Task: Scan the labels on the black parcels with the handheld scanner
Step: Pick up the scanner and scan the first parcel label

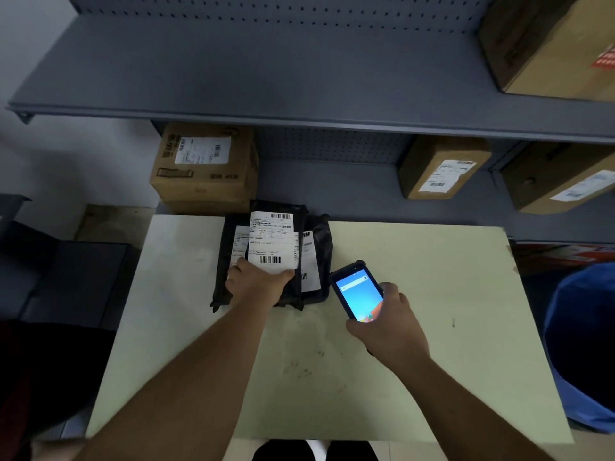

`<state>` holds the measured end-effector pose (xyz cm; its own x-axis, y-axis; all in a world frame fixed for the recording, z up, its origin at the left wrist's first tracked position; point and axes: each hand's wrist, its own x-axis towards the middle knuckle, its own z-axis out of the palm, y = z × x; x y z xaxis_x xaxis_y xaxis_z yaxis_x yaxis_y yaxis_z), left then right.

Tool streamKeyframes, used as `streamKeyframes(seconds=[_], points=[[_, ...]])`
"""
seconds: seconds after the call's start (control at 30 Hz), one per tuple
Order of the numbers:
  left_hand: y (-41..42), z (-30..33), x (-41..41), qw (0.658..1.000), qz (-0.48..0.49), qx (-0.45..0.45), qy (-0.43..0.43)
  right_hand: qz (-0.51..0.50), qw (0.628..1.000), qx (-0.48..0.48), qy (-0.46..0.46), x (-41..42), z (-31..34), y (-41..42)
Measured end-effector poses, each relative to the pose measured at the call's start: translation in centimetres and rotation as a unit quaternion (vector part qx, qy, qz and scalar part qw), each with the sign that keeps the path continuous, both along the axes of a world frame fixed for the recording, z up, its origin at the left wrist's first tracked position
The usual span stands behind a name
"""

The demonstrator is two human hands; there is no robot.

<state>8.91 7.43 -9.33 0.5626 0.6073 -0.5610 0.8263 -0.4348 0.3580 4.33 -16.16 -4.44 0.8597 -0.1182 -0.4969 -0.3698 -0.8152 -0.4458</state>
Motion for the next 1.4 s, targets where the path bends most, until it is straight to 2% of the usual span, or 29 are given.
streamKeyframes(seconds=[0.27,0.57,0.77,0.93,1.2,1.4], points=[[-0.7,-0.1,1.1,1.000,0.008,-0.010,0.024,-0.009,1.000,0.002,0.013,0.2,-0.3,-0.8],[-1.2,0.7,1.3,0.999,-0.029,0.022,0.037,-0.004,1.000,0.004,0.014,0.6,0.5,-1.7],[-0.1,0.9,1.3,0.991,0.054,-0.120,-0.035,-0.016,1.000,0.007,0.006,1.0,1.2,-2.9],[0.6,1.8,0.7,0.972,0.081,-0.222,-0.004,-0.024,1.000,0.000,-0.002,0.8,1.9,-3.7],[0.9,2.4,-1.0,0.959,0.056,-0.276,-0.040,-0.023,0.999,0.020,-0.015,0.2,3.9,-3.7],[0.7,3.4,-1.8,0.944,0.075,-0.303,-0.103,0.003,0.999,0.038,-0.003,0.3,5.7,-3.4]])
